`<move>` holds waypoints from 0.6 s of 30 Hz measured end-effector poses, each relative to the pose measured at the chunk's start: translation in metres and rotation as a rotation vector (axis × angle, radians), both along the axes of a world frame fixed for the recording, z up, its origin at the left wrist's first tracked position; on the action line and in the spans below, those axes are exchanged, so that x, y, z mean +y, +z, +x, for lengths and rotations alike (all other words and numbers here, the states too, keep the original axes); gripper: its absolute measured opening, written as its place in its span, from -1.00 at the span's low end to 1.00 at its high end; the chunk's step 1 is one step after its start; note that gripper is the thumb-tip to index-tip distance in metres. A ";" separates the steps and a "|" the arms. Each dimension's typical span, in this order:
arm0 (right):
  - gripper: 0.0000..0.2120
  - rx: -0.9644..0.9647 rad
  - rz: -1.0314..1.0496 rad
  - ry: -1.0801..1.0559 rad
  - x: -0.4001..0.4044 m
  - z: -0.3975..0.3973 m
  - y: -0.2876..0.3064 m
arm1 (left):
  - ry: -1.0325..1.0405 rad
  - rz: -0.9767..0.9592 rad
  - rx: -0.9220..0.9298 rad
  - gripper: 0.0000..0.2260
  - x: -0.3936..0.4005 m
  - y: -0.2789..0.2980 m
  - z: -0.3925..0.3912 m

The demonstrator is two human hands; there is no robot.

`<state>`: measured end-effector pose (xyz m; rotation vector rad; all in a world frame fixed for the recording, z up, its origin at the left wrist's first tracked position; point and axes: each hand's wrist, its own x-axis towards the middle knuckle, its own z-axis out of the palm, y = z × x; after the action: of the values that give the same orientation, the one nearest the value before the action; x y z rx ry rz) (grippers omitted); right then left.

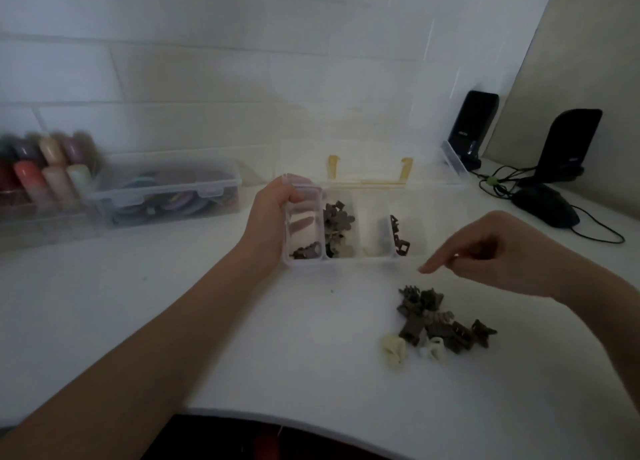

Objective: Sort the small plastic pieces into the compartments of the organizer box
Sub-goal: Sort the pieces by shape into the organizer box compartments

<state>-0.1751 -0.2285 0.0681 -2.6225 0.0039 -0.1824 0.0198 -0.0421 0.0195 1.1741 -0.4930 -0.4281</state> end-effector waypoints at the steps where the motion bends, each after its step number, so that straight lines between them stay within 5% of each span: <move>1: -0.65 0.031 -0.038 -0.006 -0.003 -0.002 -0.002 | -0.008 0.002 0.004 -0.87 0.000 0.000 0.001; 8: -0.72 0.291 -0.106 -0.072 -0.010 -0.006 -0.005 | -0.025 -0.006 0.026 -0.87 -0.003 -0.003 0.006; 13: -0.89 0.193 -0.193 -0.038 -0.001 0.004 -0.014 | -0.031 -0.008 0.035 -0.84 -0.003 -0.003 0.007; 18: -0.89 -0.015 0.086 -0.026 0.008 0.001 -0.008 | -0.028 -0.017 0.031 -0.86 -0.003 -0.004 0.008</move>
<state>-0.1743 -0.2207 0.0601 -2.5366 0.0395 -0.2069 0.0274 -0.0452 0.0157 1.1436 -0.4863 -0.4651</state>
